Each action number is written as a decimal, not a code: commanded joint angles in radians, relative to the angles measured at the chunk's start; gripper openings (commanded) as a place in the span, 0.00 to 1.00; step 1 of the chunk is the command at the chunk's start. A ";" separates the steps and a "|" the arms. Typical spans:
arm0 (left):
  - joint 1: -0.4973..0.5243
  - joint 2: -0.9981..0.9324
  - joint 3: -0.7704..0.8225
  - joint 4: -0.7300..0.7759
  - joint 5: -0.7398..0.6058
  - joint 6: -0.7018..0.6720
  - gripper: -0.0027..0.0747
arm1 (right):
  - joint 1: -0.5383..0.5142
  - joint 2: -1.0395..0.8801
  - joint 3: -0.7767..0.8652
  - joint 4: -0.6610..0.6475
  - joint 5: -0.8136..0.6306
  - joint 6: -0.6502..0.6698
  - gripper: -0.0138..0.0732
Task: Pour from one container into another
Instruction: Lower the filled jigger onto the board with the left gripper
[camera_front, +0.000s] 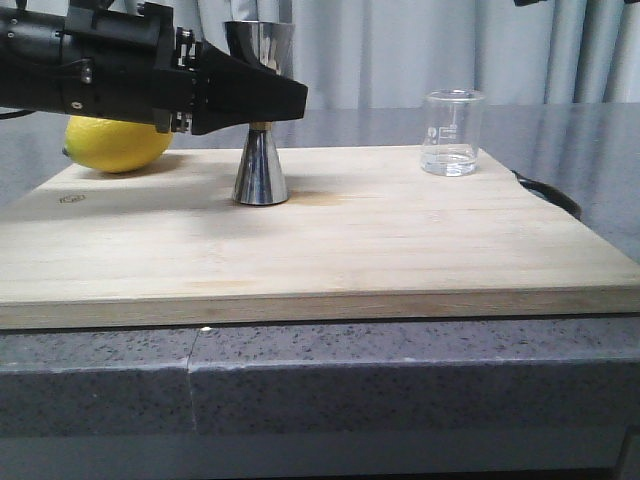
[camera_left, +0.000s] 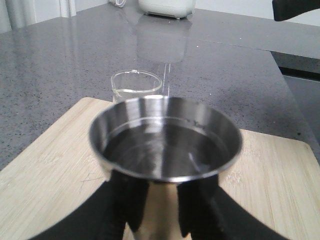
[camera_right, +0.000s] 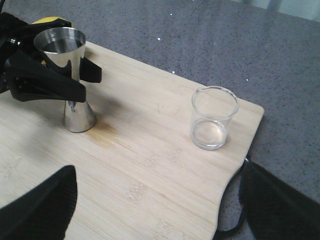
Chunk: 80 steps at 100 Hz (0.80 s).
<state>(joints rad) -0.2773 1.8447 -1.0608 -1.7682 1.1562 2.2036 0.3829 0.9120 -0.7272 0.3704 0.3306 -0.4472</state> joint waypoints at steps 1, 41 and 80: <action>-0.010 -0.044 -0.018 -0.095 0.102 -0.001 0.31 | -0.007 -0.015 -0.025 0.000 -0.073 -0.005 0.85; -0.010 -0.044 -0.018 -0.095 0.102 -0.001 0.31 | -0.007 -0.015 -0.025 0.000 -0.073 -0.005 0.85; -0.010 -0.044 -0.018 -0.082 0.102 -0.001 0.31 | -0.007 -0.015 -0.025 0.000 -0.073 -0.005 0.85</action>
<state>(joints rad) -0.2773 1.8447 -1.0608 -1.7682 1.1562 2.2055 0.3829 0.9120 -0.7272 0.3704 0.3283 -0.4472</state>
